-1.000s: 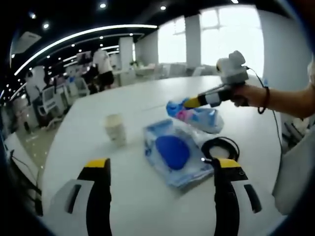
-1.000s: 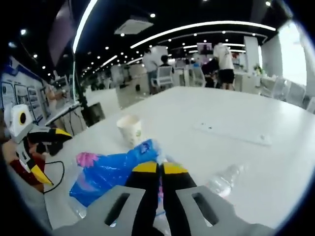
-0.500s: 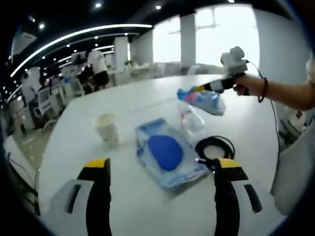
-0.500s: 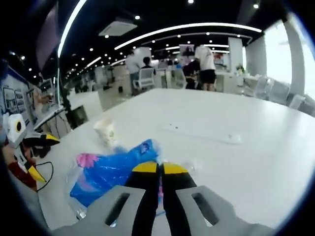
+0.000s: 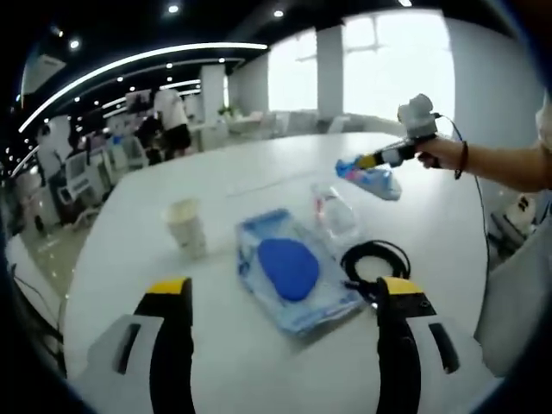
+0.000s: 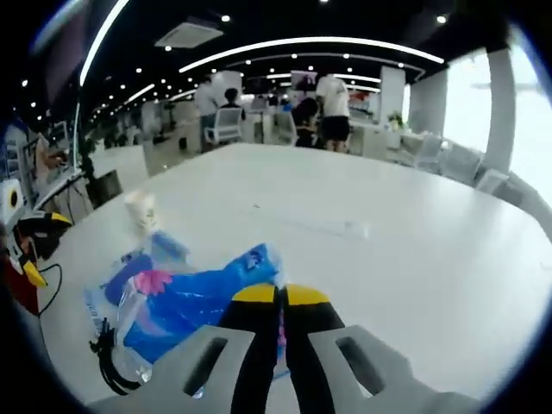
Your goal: Arrange the tabletop items into an orderly group along one side of the table until the central work area is clear of visible clutter.
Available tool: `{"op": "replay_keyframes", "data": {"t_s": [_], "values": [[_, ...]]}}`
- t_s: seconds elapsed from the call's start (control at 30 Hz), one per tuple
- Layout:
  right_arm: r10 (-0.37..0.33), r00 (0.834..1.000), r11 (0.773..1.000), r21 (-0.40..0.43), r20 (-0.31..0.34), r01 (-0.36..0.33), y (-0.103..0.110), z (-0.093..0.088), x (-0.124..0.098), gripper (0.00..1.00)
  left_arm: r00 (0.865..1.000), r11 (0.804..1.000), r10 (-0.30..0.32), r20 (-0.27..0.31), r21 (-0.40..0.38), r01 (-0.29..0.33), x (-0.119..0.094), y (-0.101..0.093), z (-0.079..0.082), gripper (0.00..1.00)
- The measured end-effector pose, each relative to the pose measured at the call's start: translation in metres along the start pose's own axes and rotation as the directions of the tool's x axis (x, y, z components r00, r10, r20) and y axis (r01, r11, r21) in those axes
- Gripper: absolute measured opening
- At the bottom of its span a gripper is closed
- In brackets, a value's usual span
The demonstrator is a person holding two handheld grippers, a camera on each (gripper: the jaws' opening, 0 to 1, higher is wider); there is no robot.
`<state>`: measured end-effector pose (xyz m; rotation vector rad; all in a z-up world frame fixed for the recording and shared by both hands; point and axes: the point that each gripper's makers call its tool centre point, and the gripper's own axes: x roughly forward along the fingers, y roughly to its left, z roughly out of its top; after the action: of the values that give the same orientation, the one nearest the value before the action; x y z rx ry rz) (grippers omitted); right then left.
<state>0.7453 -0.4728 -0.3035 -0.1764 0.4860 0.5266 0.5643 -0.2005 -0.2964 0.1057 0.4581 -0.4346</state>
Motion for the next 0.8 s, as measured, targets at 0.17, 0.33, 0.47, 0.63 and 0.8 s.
{"op": "replay_keyframes", "data": {"t_s": [0.17,0.33,0.47,0.63,0.8], "values": [[-0.043,0.999,0.999,-0.014,-0.006,0.043,-0.018,-0.005,-0.004,0.01,1.0,1.0,-0.001,-0.001,0.0,0.001,-0.001,0.0,0.0,0.85],[-0.086,0.996,0.995,-0.044,-0.019,0.085,-0.029,-0.011,-0.01,0.01,1.0,1.0,0.0,0.003,-0.013,0.0,-0.001,0.001,-0.001,0.85],[-0.134,0.989,0.991,-0.02,-0.058,0.133,-0.042,-0.022,-0.012,0.01,1.0,1.0,0.009,-0.006,-0.007,-0.009,-0.002,0.003,-0.002,0.85],[-0.199,0.972,0.978,0.032,-0.128,0.205,-0.058,-0.039,-0.016,0.01,1.0,1.0,0.011,-0.006,-0.006,-0.011,-0.002,0.004,-0.003,0.84],[-0.23,0.958,0.964,0.093,-0.169,0.248,-0.067,-0.05,-0.017,0.01,1.0,1.0,0.012,-0.007,-0.001,-0.012,-0.002,0.004,-0.003,0.85]]}}
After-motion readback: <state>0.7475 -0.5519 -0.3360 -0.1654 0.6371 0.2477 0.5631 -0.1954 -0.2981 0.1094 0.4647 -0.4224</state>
